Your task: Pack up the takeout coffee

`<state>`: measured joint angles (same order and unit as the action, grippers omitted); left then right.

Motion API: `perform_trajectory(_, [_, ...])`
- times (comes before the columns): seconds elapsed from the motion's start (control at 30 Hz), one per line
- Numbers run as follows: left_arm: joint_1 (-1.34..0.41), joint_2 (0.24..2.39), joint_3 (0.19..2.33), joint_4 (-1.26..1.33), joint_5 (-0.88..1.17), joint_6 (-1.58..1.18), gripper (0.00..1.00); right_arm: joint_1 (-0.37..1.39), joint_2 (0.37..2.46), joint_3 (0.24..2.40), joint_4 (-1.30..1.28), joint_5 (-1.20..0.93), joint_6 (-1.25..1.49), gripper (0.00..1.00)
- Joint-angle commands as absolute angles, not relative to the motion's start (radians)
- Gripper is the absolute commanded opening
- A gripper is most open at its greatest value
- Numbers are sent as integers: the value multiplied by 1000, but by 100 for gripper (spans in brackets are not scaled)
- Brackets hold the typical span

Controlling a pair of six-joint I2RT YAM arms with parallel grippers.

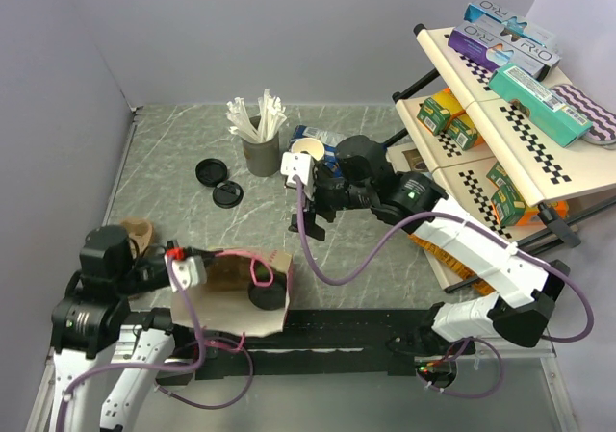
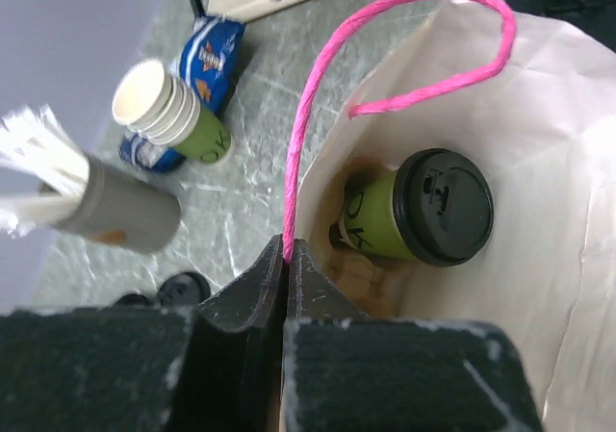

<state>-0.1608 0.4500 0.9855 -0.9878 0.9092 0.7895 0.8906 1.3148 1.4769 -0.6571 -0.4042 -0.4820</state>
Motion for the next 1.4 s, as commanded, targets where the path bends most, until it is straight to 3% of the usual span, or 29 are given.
perform_trajectory(0.0, [-161, 425, 1009, -1092, 1003, 965, 1, 867, 1341, 1489, -660, -440, -425, 100])
perform_trajectory(0.4, [-152, 371, 982, -1198, 1031, 1057, 1, 825, 1399, 1523, -641, -486, -439, 100])
perform_trajectory(0.57, [-147, 394, 960, -970, 956, 800, 1, 796, 1420, 1565, -649, -497, -400, 100])
perform_trajectory(0.87, [-147, 676, 1015, -898, 897, 552, 6, 718, 1479, 1677, -673, -525, -376, 100])
perform_trajectory(0.9, [-149, 690, 1025, -882, 900, 525, 9, 712, 1485, 1686, -673, -526, -371, 100])
perform_trajectory(0.93, [-147, 719, 1032, -882, 907, 522, 22, 709, 1492, 1701, -672, -531, -371, 100])
perform_trajectory(1.0, [-147, 738, 1046, -867, 902, 483, 38, 698, 1500, 1715, -670, -534, -364, 100])
perform_trajectory(1.03, [-147, 744, 1049, -826, 891, 448, 52, 695, 1512, 1730, -667, -535, -357, 100])
perform_trajectory(1.13, [-147, 747, 1063, -708, 850, 306, 66, 666, 1549, 1776, -657, -551, -324, 100])
perform_trajectory(1.37, [-147, 822, 1216, -621, 801, 124, 84, 618, 1739, 1939, -522, -479, -281, 97])
